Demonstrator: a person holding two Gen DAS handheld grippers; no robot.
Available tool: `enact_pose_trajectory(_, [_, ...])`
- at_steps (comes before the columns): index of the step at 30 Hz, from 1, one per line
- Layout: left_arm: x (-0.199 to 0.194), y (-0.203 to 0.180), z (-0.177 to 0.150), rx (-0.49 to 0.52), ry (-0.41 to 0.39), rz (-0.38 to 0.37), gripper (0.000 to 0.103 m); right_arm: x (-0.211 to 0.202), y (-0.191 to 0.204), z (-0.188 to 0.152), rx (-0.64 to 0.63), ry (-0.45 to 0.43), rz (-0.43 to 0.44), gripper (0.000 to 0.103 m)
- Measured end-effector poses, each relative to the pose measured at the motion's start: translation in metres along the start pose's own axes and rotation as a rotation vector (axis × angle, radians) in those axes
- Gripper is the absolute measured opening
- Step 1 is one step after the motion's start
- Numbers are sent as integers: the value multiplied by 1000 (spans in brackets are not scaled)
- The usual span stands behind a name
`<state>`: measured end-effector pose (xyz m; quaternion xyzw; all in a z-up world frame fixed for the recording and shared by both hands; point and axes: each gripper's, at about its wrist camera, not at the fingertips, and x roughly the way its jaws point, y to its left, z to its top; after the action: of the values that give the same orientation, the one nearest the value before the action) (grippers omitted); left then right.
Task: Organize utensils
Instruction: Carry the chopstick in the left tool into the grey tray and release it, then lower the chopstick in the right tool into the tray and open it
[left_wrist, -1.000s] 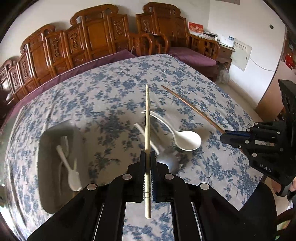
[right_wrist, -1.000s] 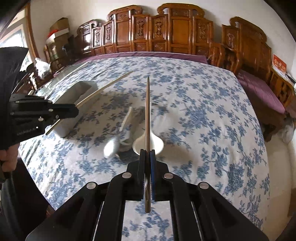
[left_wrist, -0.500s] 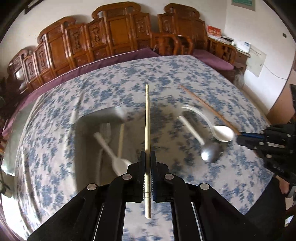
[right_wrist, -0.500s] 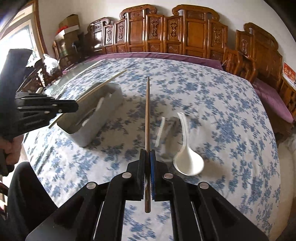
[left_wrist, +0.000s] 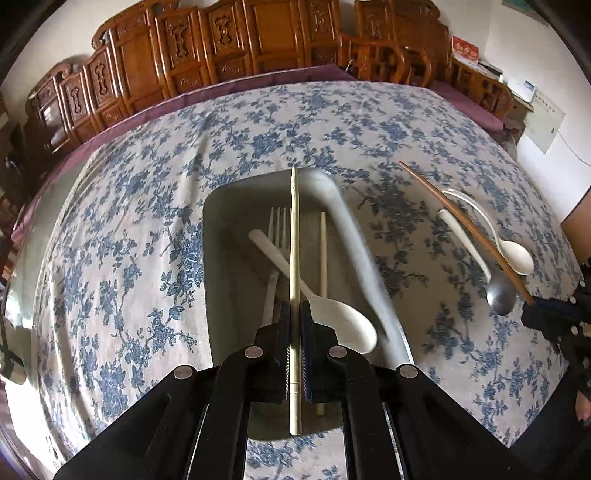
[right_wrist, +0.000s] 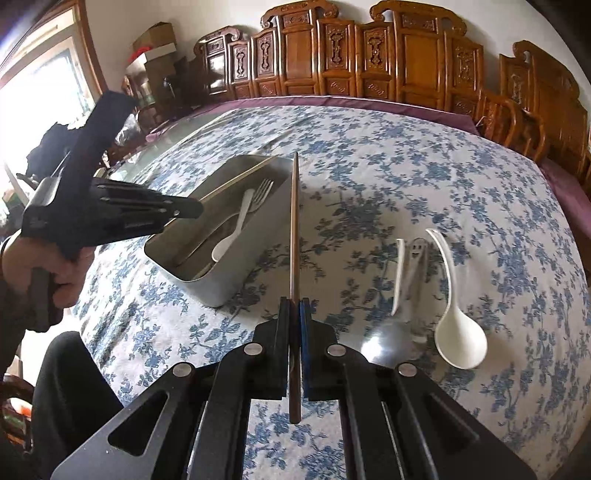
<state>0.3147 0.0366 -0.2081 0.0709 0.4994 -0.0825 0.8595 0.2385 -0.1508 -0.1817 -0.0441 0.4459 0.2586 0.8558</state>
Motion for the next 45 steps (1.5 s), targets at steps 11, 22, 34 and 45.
enact_pose_trajectory(11, [22,12,3,-20,48,-4,5,10,4,5,-7,18,-2,6])
enact_pose_trajectory(22, [-8,29,-6,-64,-29,12,45,20,27,21,-20,9,21,6])
enact_pose_trajectory(34, [-63,61,-39,-127,-135,58,74,33,59,32,-27,7,29,6])
enact_pose_trajectory(45, [-85,87,-53,-198,-189,71,85,60,89,49,-55,43,25,6])
